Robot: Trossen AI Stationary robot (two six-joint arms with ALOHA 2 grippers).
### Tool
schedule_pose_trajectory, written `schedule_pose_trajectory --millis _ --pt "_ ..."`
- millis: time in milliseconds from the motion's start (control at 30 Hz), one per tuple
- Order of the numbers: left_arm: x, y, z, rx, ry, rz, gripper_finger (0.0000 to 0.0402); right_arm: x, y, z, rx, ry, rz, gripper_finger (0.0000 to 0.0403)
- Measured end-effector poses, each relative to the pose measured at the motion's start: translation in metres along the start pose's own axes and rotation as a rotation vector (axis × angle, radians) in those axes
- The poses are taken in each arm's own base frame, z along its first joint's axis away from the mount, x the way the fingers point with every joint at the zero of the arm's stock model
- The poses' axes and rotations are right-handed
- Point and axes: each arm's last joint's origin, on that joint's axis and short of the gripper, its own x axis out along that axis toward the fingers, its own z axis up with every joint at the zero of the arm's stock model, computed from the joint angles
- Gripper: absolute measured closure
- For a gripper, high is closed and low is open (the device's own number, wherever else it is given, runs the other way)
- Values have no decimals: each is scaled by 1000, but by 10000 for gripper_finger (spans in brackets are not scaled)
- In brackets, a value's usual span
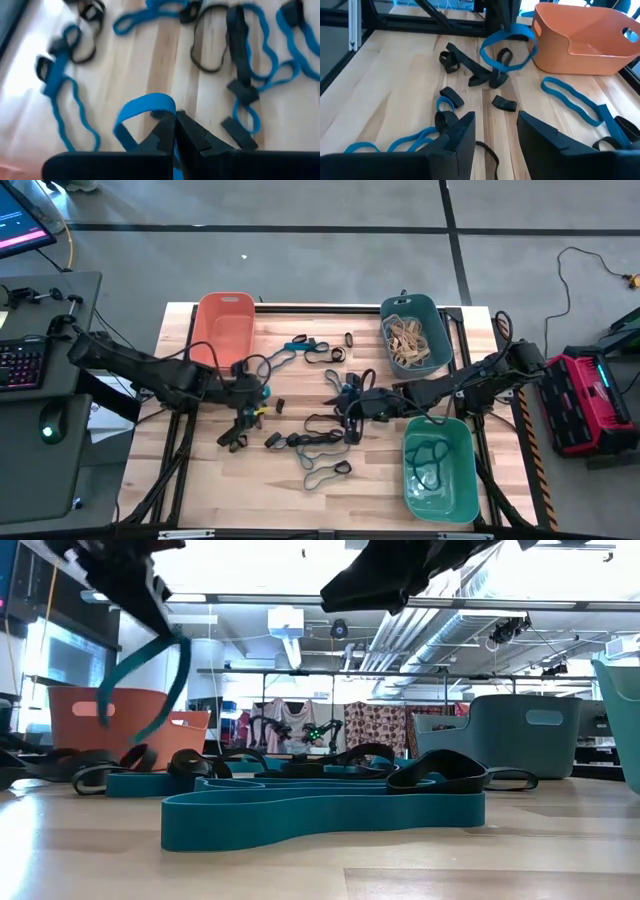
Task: Sort rubber bands into baskets
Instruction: Put the blue rubber band into the green bin
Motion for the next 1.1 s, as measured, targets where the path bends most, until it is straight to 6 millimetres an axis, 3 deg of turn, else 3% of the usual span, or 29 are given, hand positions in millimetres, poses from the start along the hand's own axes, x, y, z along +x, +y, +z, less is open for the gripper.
schedule_pose_trajectory --millis 233,433,733,1100 --pt "-6 -4 20 32 -153 -63 401 8 2 1 10 -53 5 267" --pt "-3 -11 35 59 -271 -145 401 29 1 -5 25 -111 -21 267" --pt "17 -25 47 92 -319 -235 401 54 -4 -7 -38 -280 -114 267" --pt "26 -31 55 117 -373 -277 401 57 -2 -8 -135 -299 -105 283"
